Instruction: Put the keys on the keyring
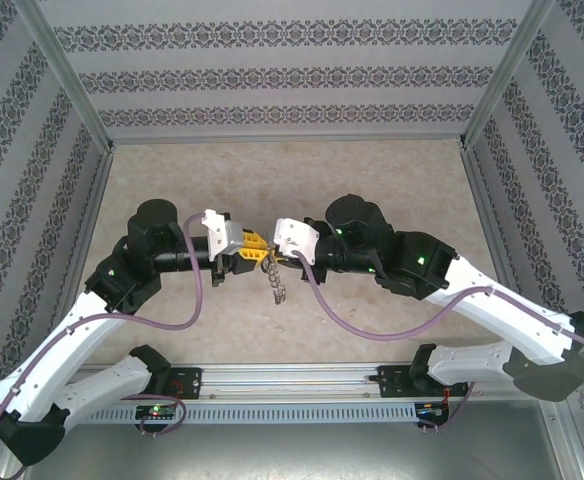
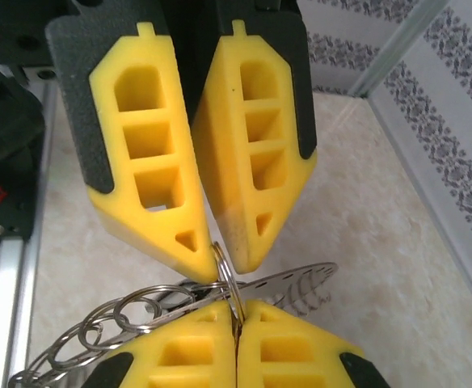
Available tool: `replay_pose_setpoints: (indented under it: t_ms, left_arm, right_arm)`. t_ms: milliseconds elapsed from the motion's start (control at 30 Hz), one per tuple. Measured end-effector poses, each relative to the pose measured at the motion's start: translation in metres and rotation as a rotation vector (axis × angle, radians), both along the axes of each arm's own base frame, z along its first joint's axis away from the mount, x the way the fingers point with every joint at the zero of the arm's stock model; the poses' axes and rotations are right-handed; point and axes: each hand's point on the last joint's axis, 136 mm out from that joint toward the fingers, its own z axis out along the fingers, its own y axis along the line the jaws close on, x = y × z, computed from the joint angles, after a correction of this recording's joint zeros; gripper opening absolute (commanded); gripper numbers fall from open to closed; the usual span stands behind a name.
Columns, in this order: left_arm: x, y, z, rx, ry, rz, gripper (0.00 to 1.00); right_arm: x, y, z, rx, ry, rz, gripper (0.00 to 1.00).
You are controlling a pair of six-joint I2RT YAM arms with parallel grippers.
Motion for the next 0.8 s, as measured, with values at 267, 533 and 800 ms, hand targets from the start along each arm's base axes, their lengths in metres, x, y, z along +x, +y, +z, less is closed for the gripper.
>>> replay_pose_setpoints:
  t_ms: [267,533,800]
  left_arm:
    - [0.006,0.003,-0.024,0.122,0.031,0.011,0.00]
    - [0.002,0.002,-0.026,0.058,0.029,0.010,0.00]
    - [-0.013,-0.001,-0.008,-0.150,0.006,-0.035,0.00]
  right_arm:
    - [0.004,0.006,-0.025,-0.144,-0.020,-0.007,0.00]
    - [0.003,0.005,-0.026,-0.156,-0.020,-0.009,0.08]
    - [-0.015,-0.002,-0.007,-0.011,-0.004,0.027,0.18]
